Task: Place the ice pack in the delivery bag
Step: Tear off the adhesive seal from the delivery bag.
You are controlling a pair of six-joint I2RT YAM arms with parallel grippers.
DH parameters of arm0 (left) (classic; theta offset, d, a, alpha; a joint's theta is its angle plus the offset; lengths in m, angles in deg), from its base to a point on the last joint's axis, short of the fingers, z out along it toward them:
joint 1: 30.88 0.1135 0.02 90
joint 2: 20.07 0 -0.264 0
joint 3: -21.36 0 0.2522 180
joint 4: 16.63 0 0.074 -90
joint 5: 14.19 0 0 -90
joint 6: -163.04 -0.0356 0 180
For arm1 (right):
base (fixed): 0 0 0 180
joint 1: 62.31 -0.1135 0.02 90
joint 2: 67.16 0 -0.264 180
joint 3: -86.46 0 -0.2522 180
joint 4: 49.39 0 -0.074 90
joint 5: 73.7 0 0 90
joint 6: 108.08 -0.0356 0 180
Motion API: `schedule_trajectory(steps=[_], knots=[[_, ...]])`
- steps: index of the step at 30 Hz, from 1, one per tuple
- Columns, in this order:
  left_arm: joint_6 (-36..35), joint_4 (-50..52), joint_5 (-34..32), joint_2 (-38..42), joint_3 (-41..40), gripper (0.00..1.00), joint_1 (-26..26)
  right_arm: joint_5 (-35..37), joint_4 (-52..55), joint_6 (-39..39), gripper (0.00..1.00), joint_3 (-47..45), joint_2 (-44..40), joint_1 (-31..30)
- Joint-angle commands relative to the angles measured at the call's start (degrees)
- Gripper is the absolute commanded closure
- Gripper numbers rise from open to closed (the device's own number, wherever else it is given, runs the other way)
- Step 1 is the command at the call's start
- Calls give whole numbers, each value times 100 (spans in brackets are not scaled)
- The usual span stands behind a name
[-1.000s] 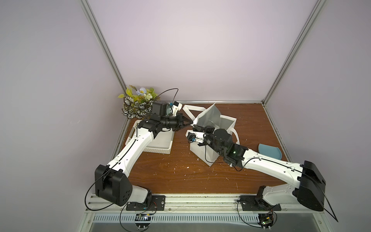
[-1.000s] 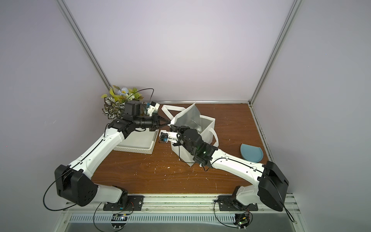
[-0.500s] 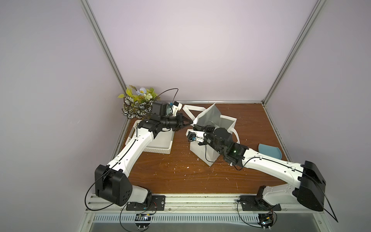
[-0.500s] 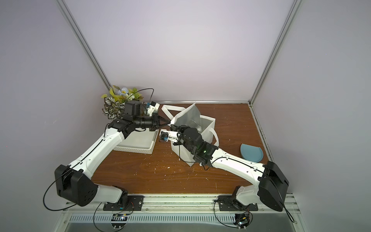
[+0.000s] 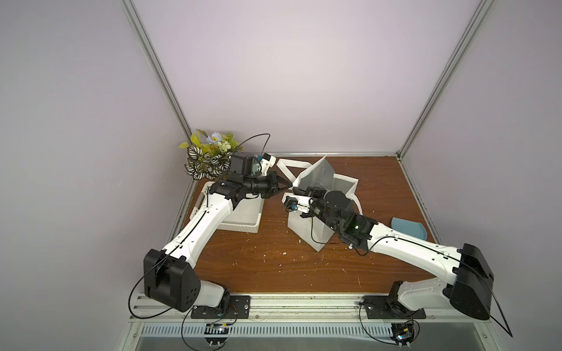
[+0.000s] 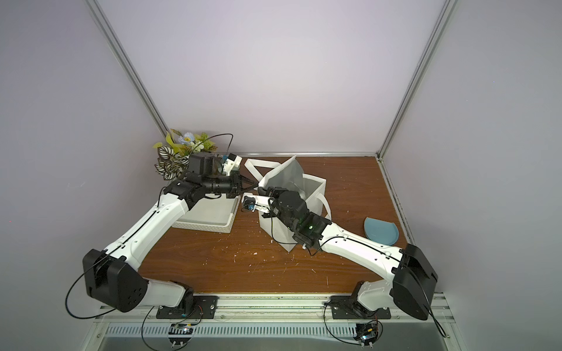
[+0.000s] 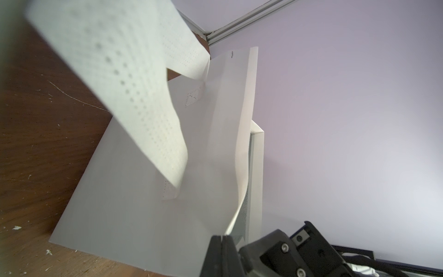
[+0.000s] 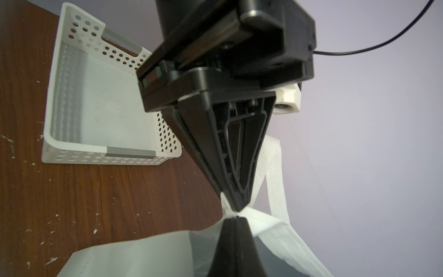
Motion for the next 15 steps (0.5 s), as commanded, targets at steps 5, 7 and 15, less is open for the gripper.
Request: schedule_trajectory(steps=[5,7,15], knots=[[-145,70,52,98,96,100,-108,-95,55,-146,100,385,11,42],[-158,78,51,98,114,100,-108,81,57,-218,100,485,77,52],[-172,88,51,97,125,100,-108,270,18,-325,100,634,118,140]])
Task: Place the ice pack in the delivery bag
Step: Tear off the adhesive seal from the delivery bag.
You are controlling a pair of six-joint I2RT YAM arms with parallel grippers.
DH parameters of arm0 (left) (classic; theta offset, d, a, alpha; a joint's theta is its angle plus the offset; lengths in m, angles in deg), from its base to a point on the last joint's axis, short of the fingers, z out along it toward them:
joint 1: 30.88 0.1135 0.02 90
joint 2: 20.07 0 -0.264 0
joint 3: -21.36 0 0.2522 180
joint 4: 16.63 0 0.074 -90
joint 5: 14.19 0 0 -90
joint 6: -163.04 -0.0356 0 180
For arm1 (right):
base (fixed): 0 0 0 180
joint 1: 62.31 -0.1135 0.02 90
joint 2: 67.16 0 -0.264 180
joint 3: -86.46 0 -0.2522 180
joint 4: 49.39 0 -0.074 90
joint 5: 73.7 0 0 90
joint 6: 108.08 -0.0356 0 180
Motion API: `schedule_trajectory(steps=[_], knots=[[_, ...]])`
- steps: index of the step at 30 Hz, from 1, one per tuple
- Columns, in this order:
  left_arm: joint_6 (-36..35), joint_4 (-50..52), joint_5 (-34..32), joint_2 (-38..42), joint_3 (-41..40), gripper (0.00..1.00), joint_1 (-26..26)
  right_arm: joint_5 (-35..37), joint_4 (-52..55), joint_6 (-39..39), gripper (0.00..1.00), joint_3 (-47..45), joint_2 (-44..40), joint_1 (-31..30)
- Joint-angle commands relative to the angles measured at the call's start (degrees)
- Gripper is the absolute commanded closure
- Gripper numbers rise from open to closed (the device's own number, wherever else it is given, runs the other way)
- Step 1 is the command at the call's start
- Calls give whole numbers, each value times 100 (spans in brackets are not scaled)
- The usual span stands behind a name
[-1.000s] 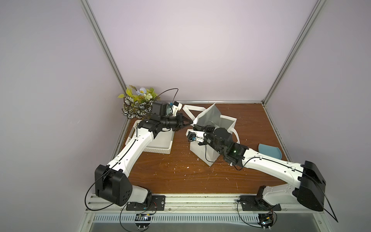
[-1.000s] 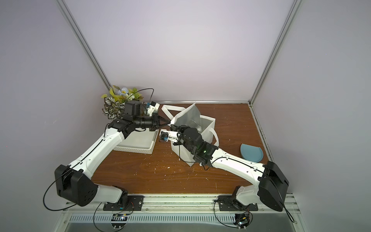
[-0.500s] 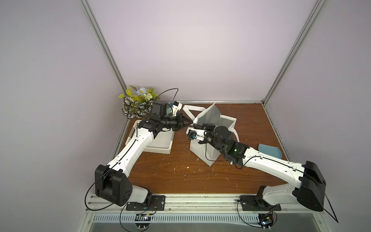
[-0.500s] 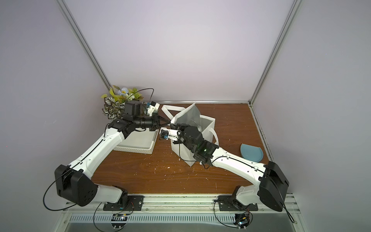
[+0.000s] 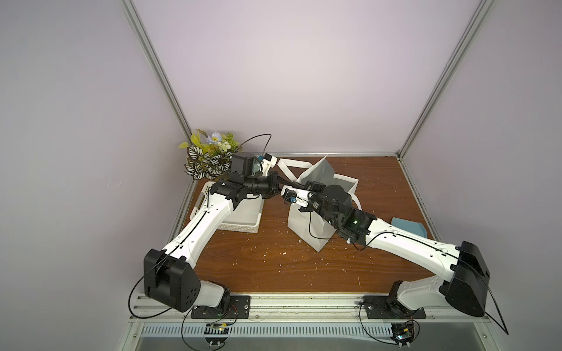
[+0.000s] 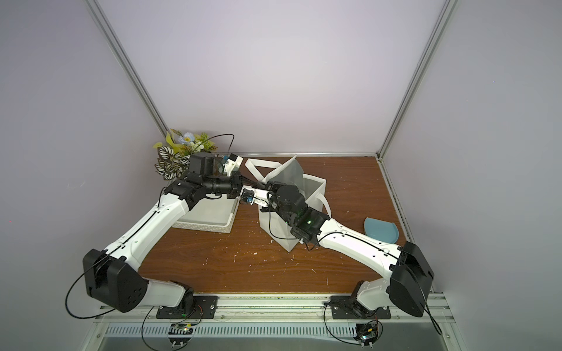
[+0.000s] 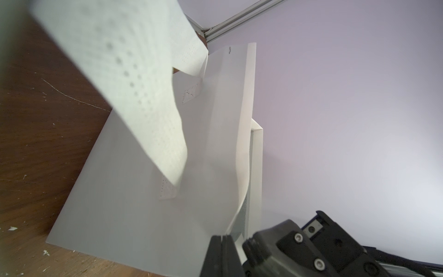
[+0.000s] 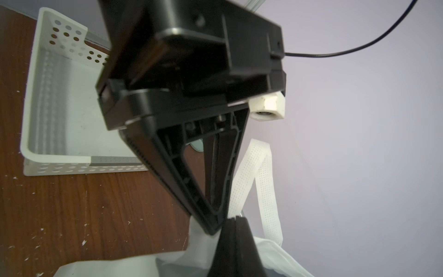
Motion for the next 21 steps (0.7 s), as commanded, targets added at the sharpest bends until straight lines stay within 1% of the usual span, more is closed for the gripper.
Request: schedule_trajectory(steps=[1,4,5,6,10,15,21], knots=[[-143,84,31,98,127,100,-66,139,-198,-161,100,151,-93,38],[-183,123,17,99,145,100,-62,-74,-55,-176,100,47,-274,73],[-195,131,8,93,140,100,-64,-166,-14,-210,98,-4,-364,84],[-205,141,6,88,145,100,-64,-242,26,-258,94,-60,-463,92],[-212,141,6,57,176,100,-69,-531,508,-354,83,-71,-709,120],[-214,141,22,29,255,100,-98,-757,1149,-298,81,112,-692,120],[-203,141,11,28,231,100,-117,-791,1365,-154,78,249,-515,69]])
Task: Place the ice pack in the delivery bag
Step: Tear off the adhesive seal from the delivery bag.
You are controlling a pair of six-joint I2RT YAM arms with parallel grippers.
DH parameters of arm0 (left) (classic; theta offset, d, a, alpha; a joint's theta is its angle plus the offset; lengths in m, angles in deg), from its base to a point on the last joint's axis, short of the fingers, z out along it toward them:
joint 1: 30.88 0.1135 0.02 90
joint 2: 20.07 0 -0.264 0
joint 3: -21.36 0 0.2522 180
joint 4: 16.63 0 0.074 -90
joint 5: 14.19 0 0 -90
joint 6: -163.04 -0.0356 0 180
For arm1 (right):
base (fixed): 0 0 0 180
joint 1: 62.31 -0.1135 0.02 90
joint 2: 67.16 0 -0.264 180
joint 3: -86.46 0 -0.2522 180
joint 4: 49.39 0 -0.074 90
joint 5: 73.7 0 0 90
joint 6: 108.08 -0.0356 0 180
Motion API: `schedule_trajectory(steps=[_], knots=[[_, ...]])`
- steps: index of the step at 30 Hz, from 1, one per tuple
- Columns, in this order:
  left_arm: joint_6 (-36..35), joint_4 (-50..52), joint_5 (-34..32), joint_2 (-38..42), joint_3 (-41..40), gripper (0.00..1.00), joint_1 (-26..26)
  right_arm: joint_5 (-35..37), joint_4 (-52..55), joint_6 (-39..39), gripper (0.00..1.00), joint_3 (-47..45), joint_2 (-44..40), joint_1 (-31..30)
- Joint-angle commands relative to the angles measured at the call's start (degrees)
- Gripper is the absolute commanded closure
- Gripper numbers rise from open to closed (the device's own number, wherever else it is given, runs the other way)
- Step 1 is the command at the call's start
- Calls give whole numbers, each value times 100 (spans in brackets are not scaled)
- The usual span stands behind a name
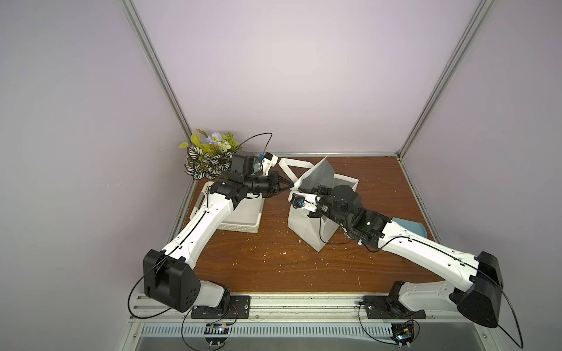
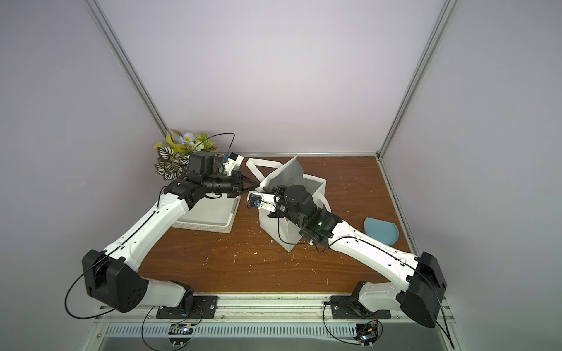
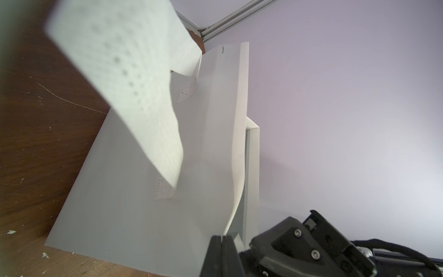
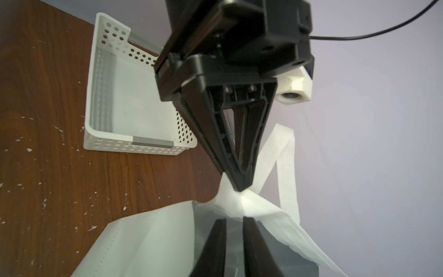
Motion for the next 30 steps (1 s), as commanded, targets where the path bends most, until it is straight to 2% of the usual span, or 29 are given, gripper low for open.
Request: schedule_trajectory(steps=[1,16,30], knots=[[-111,54,14,31,129,100,-71,-88,146,51,78,304,54,-45],[-118,54,16,13,121,100,-88,218,-352,230,79,254,130,-115],[-130,53,19,-16,140,100,-106,153,-355,267,79,275,174,-140]])
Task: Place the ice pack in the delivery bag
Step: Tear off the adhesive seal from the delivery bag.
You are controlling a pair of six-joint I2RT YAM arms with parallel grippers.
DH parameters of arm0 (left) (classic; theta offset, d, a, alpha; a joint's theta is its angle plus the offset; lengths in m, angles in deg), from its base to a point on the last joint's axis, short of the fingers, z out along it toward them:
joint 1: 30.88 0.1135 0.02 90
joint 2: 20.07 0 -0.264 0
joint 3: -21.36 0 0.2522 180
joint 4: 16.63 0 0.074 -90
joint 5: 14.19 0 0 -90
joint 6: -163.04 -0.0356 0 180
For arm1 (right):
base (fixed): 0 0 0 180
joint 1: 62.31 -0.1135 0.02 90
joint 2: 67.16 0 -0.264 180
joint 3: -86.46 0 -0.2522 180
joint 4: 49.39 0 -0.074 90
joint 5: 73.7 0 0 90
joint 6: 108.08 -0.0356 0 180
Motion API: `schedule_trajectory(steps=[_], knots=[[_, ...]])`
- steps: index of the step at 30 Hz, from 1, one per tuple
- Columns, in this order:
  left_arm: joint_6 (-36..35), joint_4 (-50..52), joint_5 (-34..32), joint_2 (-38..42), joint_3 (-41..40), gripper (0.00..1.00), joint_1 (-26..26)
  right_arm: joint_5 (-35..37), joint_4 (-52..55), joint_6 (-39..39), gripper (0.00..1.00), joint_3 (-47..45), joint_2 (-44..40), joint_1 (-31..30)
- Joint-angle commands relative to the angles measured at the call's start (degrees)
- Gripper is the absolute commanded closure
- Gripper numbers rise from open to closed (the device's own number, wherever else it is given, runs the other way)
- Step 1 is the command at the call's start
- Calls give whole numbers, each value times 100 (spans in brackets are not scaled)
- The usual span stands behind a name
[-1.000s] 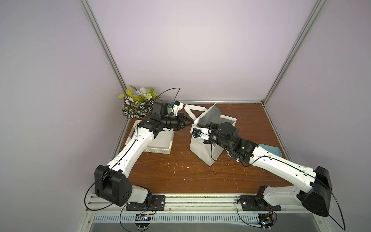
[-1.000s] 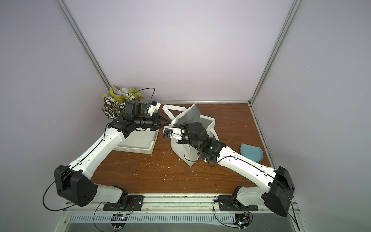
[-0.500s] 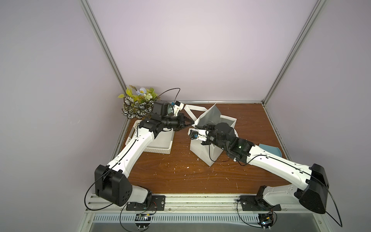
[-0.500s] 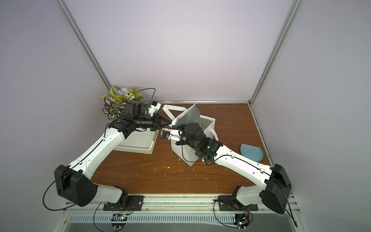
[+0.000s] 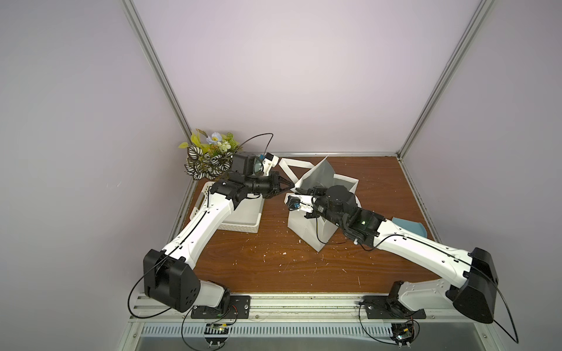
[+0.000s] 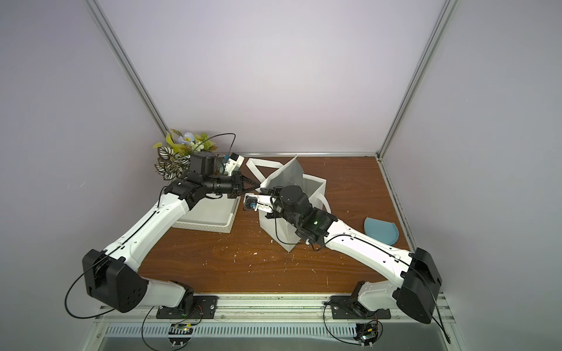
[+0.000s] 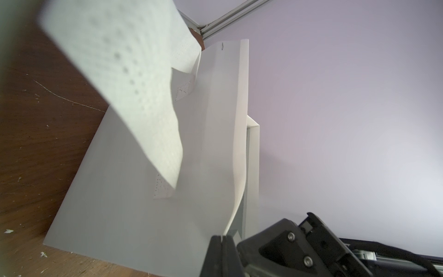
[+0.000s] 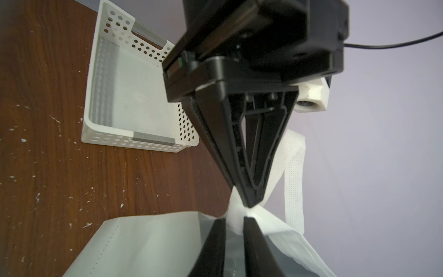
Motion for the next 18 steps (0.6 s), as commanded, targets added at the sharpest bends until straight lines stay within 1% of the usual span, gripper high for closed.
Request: schedule_trajectory(steps=[1,6,9,18], knots=[[-118,42,18,-13,135,100,-71,-10,-242,12,79,191,-8,-35],[-118,42,20,-22,141,100,-80,2,-222,-9,82,261,57,-38],[-113,42,20,-22,139,100,-80,64,-254,-13,90,261,70,-44],[-118,43,20,-13,148,100,-97,72,-267,-22,88,286,95,-39]])
